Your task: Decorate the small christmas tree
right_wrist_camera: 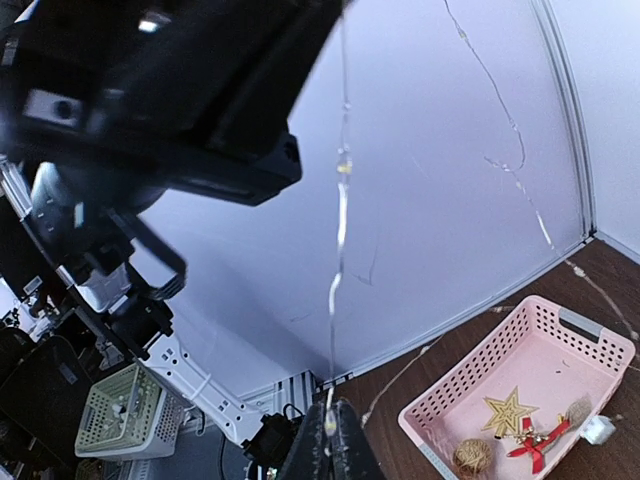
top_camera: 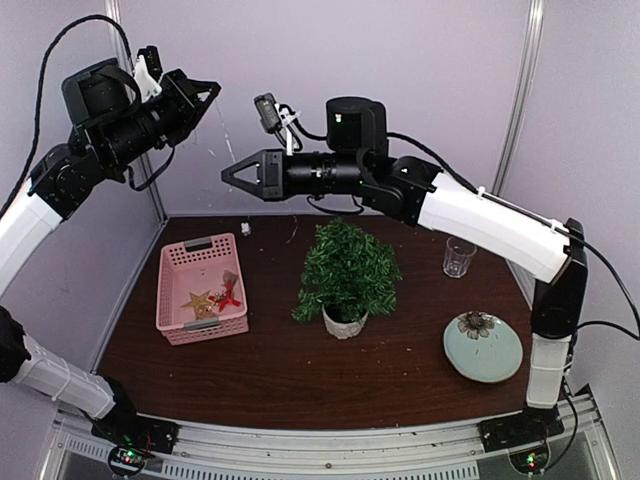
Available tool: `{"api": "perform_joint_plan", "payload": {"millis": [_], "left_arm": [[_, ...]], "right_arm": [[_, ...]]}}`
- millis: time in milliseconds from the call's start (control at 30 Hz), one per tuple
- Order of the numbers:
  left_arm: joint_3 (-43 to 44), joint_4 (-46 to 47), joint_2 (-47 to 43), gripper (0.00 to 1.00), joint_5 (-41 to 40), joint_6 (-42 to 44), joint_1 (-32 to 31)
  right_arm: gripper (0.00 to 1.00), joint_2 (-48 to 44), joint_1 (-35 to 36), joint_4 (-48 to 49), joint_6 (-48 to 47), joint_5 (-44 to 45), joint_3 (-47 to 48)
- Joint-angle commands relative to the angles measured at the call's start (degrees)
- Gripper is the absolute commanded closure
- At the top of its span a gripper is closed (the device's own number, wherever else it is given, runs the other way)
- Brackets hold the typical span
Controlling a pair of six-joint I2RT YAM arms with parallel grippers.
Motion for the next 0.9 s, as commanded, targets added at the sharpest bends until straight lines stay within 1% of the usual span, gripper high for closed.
{"api": "perform_joint_plan", "payload": {"millis": [0, 67, 133, 233, 300, 367, 467, 567, 633, 800, 867], "left_arm": [[1.6, -8.4, -1.4, 1.0, 1.7, 6.0, 4.8], [2.4, -13.5, -0.7, 1.0, 5.3, 6.3, 6.8], [0.6, -15.1, -0.2, 1.0, 11.7, 7.8, 8.7], [-3.0, -17.4, 0.2, 1.0, 18.5, 8.7, 10.2], [-5.7, -17.8, 0.2, 1.0, 21.5, 10.0, 10.6], [-9.2, -16.3, -0.7, 1.0, 23.5, 10.8, 10.6], [-15.5, -10.0, -4.0, 1.0, 27.1, 11.9, 10.6], [-19.9, -5.2, -7.5, 1.0, 28.1, 12.9, 10.6], [-19.1, -6.6, -8.4, 1.0, 28.6, 14.6, 10.6], [-15.0, -11.5, -7.6, 1.0, 38.5, 18.6, 10.6], [-14.5, -11.7, -8.4, 1.0, 40.4, 19.2, 10.6]], "right_arm": [[1.0, -6.6, -0.5, -1.1, -1.4, -3.8, -4.1], [1.0, -7.4, -1.7, 0.6, 0.5, -4.8, -5.9], [1.0, -7.4, -3.1, 3.3, 3.8, -6.1, -7.0], [1.0, -5.7, -5.0, 6.9, 9.6, -9.5, -6.8], [1.0, -4.6, -5.8, 7.4, 11.8, -10.9, -6.2], [1.0, -4.2, -6.1, 6.8, 11.9, -11.6, -5.7], [1.0, -4.3, -6.2, 6.1, 12.0, -13.1, -5.3], [1.0, -5.2, -6.2, 4.8, 11.1, -14.3, -4.8], [1.0, -6.4, -6.2, 4.1, 10.4, -15.3, -4.3], [1.0, -9.5, -6.3, -0.8, 8.0, -17.0, -3.6], [1.0, -11.0, -6.3, -2.8, 6.7, -17.2, -3.6]]}}
